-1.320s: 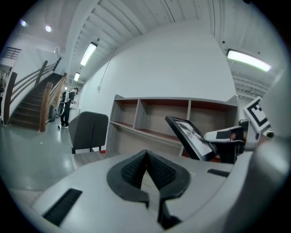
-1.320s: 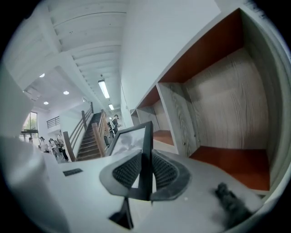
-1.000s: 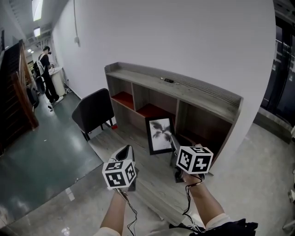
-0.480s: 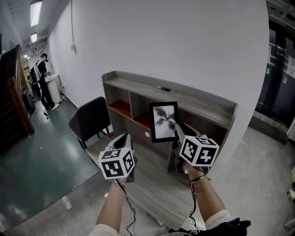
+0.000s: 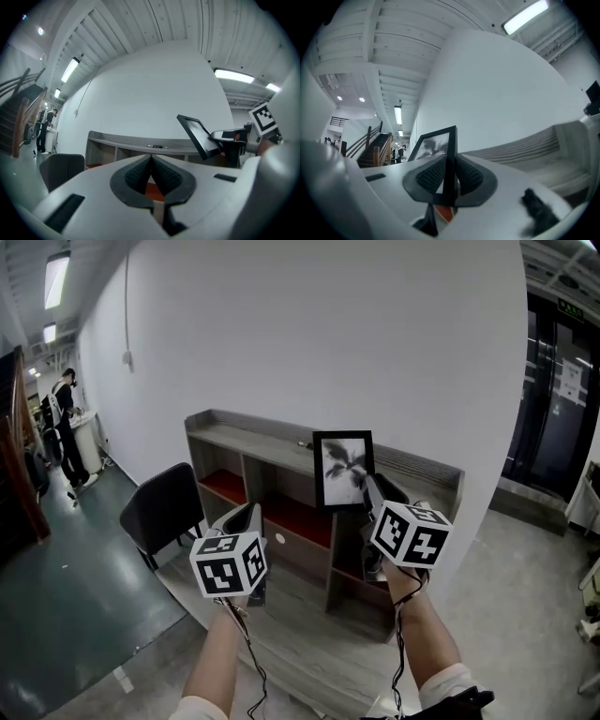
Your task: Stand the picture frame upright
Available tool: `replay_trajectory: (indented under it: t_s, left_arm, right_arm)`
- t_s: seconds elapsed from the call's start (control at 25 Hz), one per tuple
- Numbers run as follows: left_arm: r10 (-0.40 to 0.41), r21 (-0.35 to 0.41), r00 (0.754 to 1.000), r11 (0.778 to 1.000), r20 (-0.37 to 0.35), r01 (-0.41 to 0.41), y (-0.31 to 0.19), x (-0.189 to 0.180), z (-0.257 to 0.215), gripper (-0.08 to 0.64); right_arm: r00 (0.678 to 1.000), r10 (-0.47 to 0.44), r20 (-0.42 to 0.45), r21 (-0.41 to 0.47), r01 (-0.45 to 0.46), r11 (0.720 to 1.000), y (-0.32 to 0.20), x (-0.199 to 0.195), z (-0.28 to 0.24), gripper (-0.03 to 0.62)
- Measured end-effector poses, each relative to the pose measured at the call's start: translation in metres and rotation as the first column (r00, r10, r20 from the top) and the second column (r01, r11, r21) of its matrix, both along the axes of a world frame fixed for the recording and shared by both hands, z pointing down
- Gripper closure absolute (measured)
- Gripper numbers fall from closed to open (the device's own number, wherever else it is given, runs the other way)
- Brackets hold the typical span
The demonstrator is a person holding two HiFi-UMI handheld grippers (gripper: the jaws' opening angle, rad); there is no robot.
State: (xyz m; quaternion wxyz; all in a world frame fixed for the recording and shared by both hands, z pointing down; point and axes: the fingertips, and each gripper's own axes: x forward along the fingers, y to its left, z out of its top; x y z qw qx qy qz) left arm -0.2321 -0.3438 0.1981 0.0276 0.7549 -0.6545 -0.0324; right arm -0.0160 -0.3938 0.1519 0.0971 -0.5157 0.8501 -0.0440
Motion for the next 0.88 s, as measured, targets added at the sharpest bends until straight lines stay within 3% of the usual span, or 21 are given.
replay_trajectory:
  t_s: [0.44,0.88]
  left_arm:
    - [0.146,0.040,0.989,0.988,0.004,-0.146,-0.053,0.041,-0.033,0.546]
    - [0.239,0.081,0.971,0.968,-0.008,-0.238,-0.092,0.073,-0.073,0.546]
  right_arm:
    - [0.984,0.177,-0.009,0.051,-0.177,0.983,-0.026,0.045,-0.040,0.508]
    - [0.942,0.323,-0.090,0.014,-0.323,0.946,-0.054,0.082,-0.067,0.508]
